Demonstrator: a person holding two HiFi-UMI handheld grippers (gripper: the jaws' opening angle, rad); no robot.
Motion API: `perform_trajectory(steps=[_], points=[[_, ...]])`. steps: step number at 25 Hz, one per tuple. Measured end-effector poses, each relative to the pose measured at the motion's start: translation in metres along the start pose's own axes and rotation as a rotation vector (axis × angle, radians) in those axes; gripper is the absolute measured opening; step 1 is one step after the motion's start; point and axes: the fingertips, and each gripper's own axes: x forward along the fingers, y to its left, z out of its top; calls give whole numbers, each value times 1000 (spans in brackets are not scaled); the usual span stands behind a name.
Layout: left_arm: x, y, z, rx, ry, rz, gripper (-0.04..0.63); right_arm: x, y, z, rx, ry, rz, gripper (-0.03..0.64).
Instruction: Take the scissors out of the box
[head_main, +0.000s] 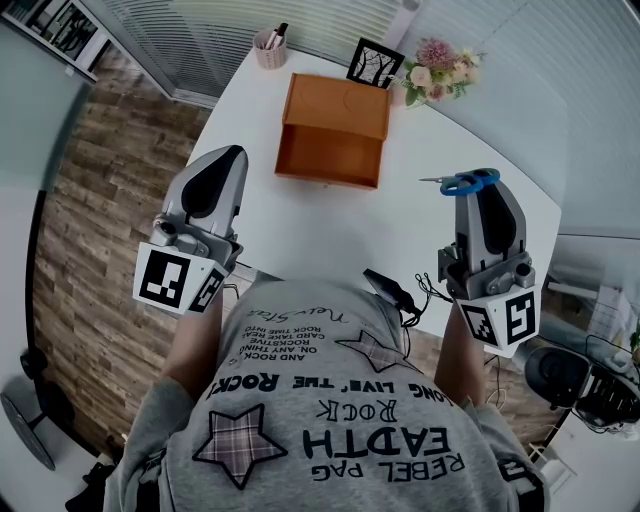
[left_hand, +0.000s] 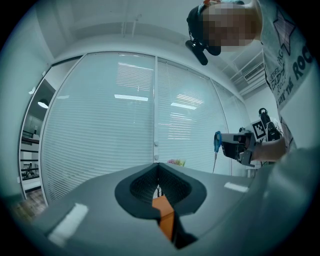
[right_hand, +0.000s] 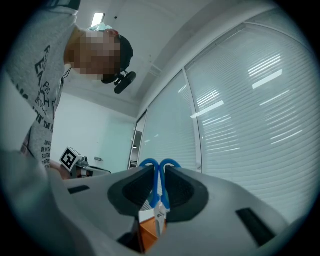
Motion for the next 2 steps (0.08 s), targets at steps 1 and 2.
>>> perform_trajectory(steps=[1, 2], points=[[0, 0, 0, 0, 0, 1, 9, 0, 0, 0, -1, 0, 1, 80], [-1, 1, 0, 0, 0, 1, 9, 0, 1, 0, -3, 0, 2, 80]])
